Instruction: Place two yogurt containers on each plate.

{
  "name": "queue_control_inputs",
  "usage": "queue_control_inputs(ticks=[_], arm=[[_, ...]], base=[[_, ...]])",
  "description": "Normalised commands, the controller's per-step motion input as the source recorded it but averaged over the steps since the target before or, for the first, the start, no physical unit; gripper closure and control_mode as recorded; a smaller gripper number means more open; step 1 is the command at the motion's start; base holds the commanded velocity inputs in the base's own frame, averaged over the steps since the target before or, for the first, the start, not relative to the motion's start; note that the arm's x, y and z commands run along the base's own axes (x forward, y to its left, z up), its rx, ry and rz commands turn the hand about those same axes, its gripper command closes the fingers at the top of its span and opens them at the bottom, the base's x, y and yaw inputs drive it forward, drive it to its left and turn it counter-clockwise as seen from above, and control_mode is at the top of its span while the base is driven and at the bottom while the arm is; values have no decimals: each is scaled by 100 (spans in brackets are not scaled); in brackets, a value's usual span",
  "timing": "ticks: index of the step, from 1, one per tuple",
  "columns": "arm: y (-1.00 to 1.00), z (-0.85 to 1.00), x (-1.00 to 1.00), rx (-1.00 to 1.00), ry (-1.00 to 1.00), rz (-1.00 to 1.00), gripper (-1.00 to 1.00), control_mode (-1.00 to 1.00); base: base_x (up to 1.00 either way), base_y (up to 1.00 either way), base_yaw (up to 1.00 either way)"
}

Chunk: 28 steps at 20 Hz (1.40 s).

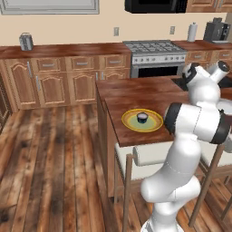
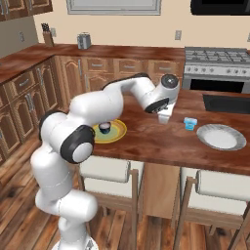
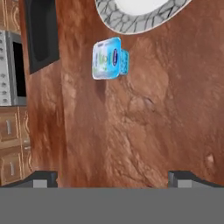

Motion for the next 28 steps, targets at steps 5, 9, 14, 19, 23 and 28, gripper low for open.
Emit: queue_control_inputs(ticks=[5, 9, 14, 19, 23, 28], arm=[[-73, -13, 26, 0, 1, -5, -100, -100], [-71, -18, 20, 0, 0, -2, -100, -100], [-48, -47, 26, 0, 2, 0, -100, -100], [-22, -45, 42, 0, 0, 2, -100, -100], [-8, -26, 40, 0, 0, 6, -100, -100], [-7, -14, 36, 0, 0, 6, -100, -100]], base=[[0, 0, 0], [0, 0, 0], [0, 0, 0], [0, 0, 0], [0, 0, 0], [0, 0, 0]])
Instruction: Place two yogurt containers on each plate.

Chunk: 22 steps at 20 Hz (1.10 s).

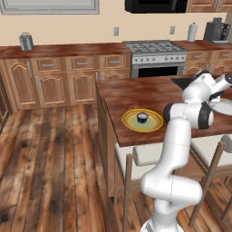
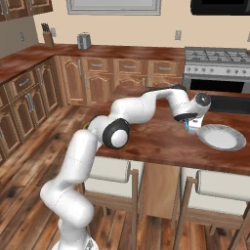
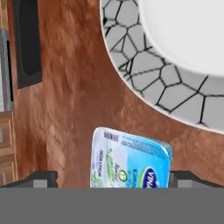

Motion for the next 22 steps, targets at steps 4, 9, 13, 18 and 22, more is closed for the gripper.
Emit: queue_control_inputs(ticks=[4, 9, 13, 18, 22], arm=[[0, -26, 32, 0, 9, 2, -100, -100], [0, -33, 17, 0, 8, 0, -100, -100], [1, -21, 9, 0, 0, 0, 100, -100], [12, -4, -11, 0, -1, 0, 100, -100], [39, 11, -29, 0, -2, 0, 100, -100]], base=[[0, 0, 0], [0, 0, 0], [0, 0, 0], [0, 0, 0], [0, 0, 0]])
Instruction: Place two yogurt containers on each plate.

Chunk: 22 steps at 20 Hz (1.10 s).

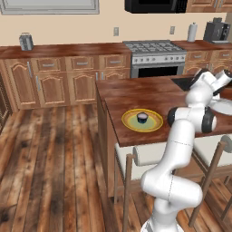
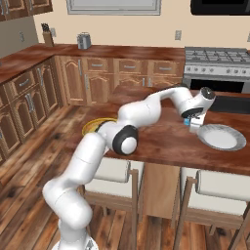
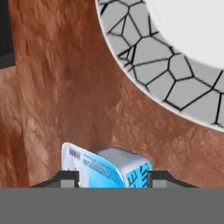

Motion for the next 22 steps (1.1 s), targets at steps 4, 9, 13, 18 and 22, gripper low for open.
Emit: queue_control_inputs(ticks=[4, 9, 13, 18, 22], arm=[[60, 25, -30, 0, 0, -1, 100, -100], [78, 15, -27, 0, 0, -7, 100, -100], [93, 24, -16, -2, -6, -6, 100, -100], [99, 31, -8, -6, -18, -6, 100, -100], [89, 23, -9, -5, 0, -1, 100, -100]], base=[[0, 0, 0], [0, 0, 0], [0, 0, 0], [0, 0, 0], [0, 0, 0]])
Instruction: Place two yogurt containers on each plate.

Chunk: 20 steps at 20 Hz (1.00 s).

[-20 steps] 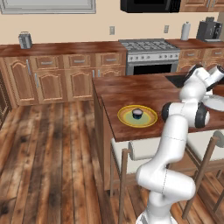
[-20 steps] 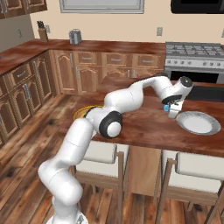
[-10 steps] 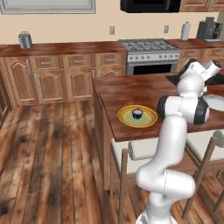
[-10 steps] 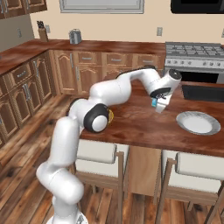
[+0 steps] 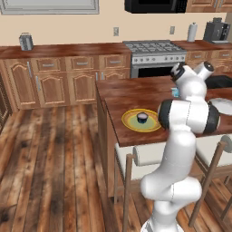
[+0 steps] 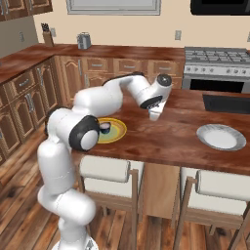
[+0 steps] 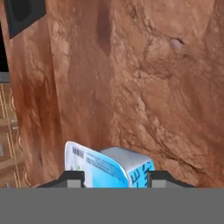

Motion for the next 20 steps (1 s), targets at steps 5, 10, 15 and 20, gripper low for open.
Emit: queue_control_inputs(ticks=[5, 10, 15, 20], arm=[[75, 23, -16, -1, 10, 0, 100, -100], [68, 10, -4, -1, 17, 0, 100, -100], [33, -1, 0, 0, 8, 8, 100, -100], [6, -11, -1, 11, 1, 29, 100, -100]], base=[[0, 0, 0], [0, 0, 0], [0, 0, 0], [0, 0, 0]])
